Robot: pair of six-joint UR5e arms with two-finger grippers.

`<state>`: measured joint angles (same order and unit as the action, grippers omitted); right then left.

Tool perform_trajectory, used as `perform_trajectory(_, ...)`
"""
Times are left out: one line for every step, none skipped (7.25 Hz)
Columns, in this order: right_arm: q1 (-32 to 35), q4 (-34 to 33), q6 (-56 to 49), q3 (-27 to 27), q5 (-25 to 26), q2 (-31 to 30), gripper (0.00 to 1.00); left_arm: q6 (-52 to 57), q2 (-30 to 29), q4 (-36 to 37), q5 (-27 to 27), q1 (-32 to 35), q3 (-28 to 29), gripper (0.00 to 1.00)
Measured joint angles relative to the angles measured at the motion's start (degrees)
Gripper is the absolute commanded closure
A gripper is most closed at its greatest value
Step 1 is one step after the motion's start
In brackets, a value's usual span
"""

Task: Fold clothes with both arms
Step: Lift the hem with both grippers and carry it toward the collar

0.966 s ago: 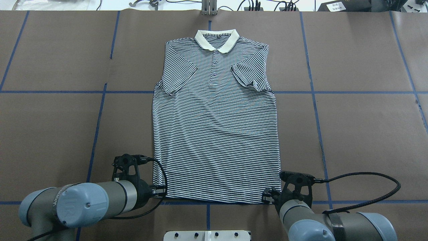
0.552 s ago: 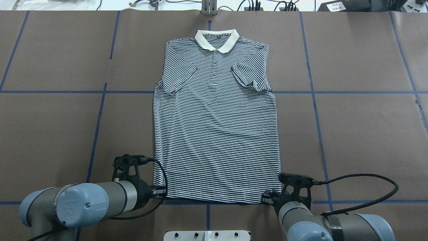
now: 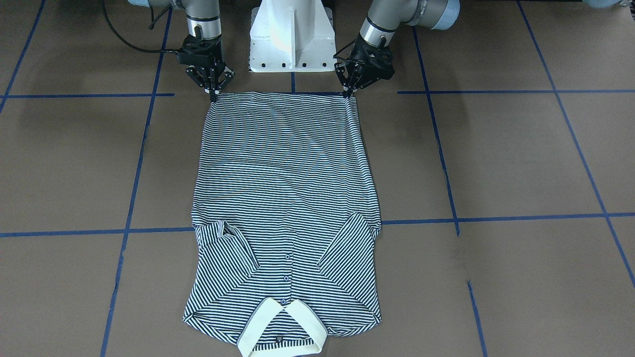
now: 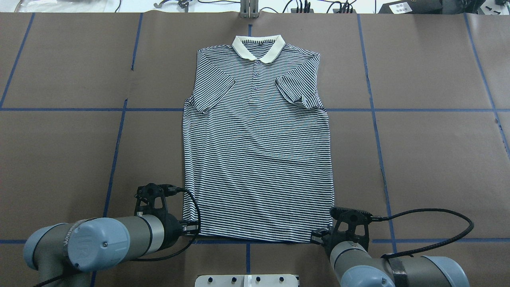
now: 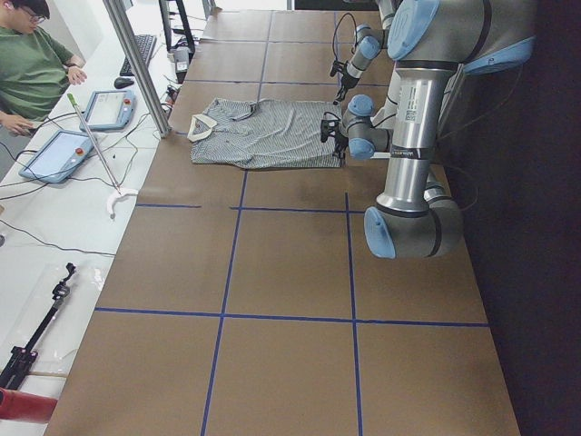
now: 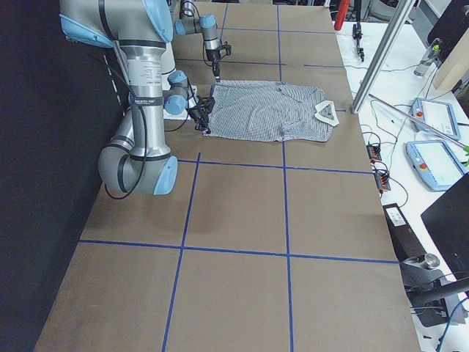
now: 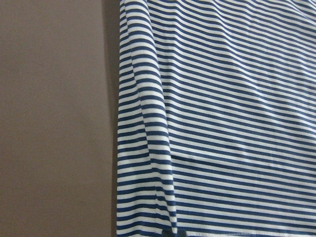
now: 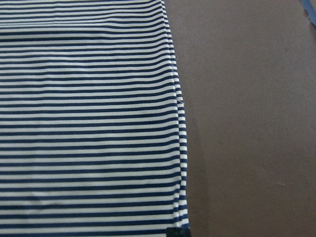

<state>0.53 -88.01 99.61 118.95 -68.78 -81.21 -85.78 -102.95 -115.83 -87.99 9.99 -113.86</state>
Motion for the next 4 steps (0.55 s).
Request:
perform_trajectory(0.4, -0.1, -1.0, 1.2, -0.8, -0.2, 1.0, 0.0, -0.9, 1.2, 0.0, 0.1, -0.6, 1.0)
perform_trajectory(1.5, -0.3, -3.1, 4.1, -2.4, -0.9, 1.0, 0.5, -2.4, 4.7, -0.6, 0.3, -2.8, 1.0)
perform_trajectory(2.7, -0.6, -5.2, 8.1, -4.6, -2.0, 1.0, 1.7, -3.9, 11.0, -2.6, 0.6, -7.5, 1.0)
perform_trajectory(3.7, -2.1, -6.6, 13.1, -6.7, -3.1, 1.0, 2.4, -5.6, 19.0, -5.4, 1.3, -14.0, 1.0)
